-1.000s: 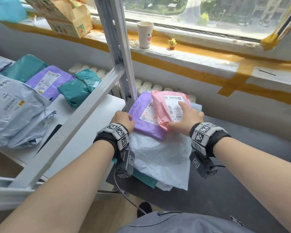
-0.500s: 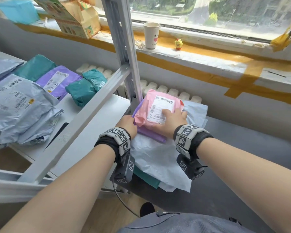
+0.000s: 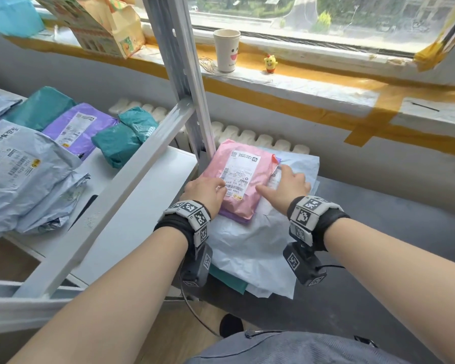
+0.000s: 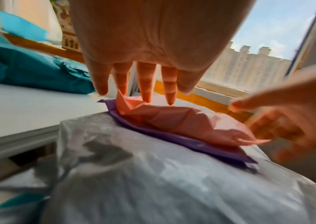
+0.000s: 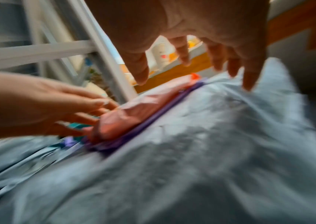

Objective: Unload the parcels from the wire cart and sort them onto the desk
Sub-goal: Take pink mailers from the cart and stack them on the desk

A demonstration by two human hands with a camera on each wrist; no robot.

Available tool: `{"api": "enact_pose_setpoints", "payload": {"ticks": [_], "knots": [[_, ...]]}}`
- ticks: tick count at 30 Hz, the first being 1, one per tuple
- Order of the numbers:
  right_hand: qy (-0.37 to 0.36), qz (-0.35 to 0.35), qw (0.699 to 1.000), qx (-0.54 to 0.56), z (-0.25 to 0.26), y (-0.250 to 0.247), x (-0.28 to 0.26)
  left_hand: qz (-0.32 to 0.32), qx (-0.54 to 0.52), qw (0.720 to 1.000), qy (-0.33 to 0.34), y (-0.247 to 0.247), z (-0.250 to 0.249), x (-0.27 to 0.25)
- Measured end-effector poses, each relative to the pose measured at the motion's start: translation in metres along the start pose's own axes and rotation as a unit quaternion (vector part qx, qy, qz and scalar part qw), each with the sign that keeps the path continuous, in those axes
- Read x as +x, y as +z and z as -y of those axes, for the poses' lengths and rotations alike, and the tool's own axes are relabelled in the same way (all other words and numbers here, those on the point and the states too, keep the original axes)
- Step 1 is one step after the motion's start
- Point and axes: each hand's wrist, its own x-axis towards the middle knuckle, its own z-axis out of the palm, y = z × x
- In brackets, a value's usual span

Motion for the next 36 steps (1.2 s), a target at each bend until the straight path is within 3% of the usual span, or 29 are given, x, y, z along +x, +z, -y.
{"api": "enact_pose_setpoints", "payload": {"ticks": [3, 7, 12, 15, 21, 30, 36], "knots": [[0.115, 0.033, 0.992, 0.035, -0.021, -0.004, 0.002, -0.023, -0.051, 0.994, -0.089, -0.001, 0.001, 0.003], [0.196, 0.078, 0.969, 0.129, -0.041, 0.009, 0.006, -0.001, -0.098, 0.973, -0.207, -0.003, -0.001, 0.01], [0.222, 0.084, 0.952, 0.193, -0.047, 0.025, 0.009, 0.159, -0.067, 0.971, -0.168, 0.002, 0.01, 0.021], [0.211, 0.113, 0.949, 0.204, -0.048, 0.026, 0.008, 0.196, -0.086, 0.961, -0.173, 0.009, 0.019, 0.024], [0.209, 0.136, 0.912, 0.325, -0.052, 0.042, 0.013, 0.194, -0.152, 0.951, -0.186, 0.021, 0.028, 0.026], [0.219, 0.126, 0.904, 0.345, -0.049, 0.041, 0.017, 0.158, -0.224, 0.94, -0.203, 0.027, 0.023, 0.033], [0.161, 0.102, 0.903, 0.385, -0.043, 0.028, 0.027, 0.117, -0.272, 0.937, -0.184, 0.022, 0.013, 0.044]]}}
